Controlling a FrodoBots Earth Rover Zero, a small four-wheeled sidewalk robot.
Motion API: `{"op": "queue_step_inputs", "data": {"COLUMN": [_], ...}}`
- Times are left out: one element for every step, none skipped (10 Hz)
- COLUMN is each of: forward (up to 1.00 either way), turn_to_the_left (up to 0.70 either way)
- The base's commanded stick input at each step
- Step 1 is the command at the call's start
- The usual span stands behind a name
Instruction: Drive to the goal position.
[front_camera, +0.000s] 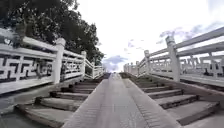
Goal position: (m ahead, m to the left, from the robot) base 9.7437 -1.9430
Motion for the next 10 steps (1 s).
{"op": "queue_step_inputs", "data": {"forward": [0.70, 0.70, 0.70, 0.70, 0.70, 0.70, 0.70, 0.70, 0.70, 0.70], "turn_to_the_left": [0.00, 0.00, 0.00, 0.00, 0.00, 0.00, 0.00, 0.00, 0.00, 0.00]}}
